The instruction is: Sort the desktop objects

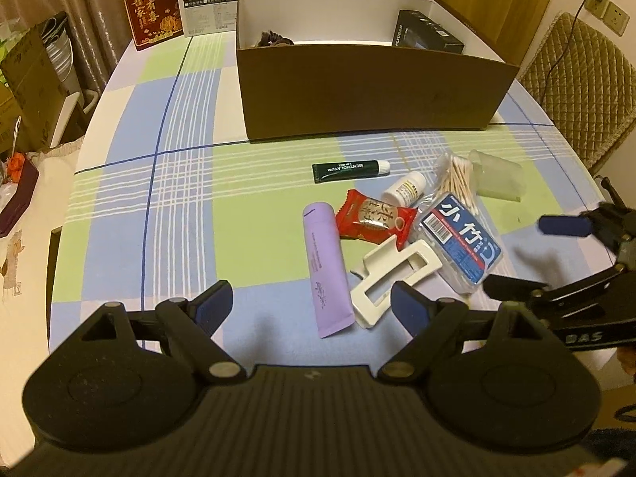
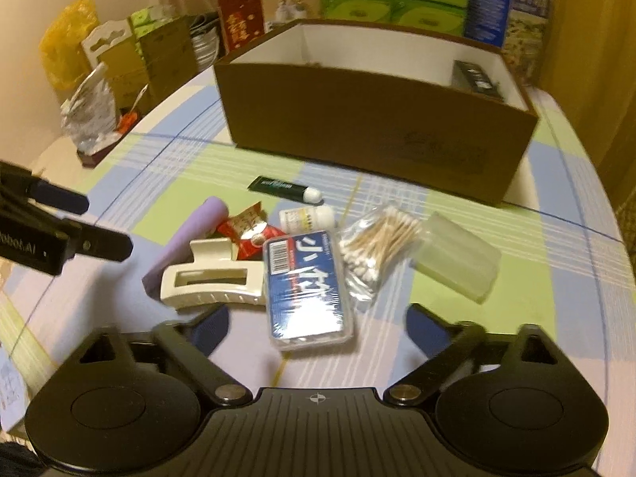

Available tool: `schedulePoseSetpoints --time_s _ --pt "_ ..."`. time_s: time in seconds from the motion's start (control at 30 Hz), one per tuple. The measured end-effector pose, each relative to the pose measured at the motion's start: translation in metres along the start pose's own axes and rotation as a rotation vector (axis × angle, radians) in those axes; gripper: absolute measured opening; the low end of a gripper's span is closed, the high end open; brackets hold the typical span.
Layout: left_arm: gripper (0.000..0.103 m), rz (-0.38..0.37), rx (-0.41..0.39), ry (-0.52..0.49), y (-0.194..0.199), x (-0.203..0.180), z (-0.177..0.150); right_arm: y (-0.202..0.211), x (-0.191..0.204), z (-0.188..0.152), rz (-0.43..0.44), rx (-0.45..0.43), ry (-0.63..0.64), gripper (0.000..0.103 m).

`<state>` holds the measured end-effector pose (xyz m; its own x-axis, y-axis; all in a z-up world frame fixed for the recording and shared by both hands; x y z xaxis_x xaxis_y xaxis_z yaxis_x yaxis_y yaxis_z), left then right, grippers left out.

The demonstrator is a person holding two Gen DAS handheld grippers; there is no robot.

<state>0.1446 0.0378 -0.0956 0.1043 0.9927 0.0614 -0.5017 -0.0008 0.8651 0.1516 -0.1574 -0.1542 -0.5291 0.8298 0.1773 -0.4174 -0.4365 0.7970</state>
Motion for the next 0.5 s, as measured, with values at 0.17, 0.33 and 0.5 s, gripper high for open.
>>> schedulePoseSetpoints --time_s 0.17,0.33,0.5 --pt "0.084 0.007 0.014 0.014 -0.008 0.003 0.001 -0.019 0.002 -0.003 0.002 0.017 0.037 0.077" --pt "0.084 0.011 0.03 0.023 -0.016 0.007 0.0 -0.037 0.003 -0.003 -0.013 0.037 0.078 0.061" --pt "0.084 0.013 0.037 0.026 -0.023 0.011 0.002 -0.037 0.0 -0.005 -0.006 0.048 0.083 0.055"
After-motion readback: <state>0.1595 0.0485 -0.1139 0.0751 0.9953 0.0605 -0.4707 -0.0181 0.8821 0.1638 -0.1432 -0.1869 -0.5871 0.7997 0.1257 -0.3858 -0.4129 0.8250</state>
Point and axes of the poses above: each gripper's, at about its wrist camera, not at the fingertips, and y roughly against the way its jaws point, x to its left, z to its top, the point moved 3 cm from there along -y, roughly the way its jaws point, and after that the axes turned 11 degrees about -y, right-handed, at the moved point
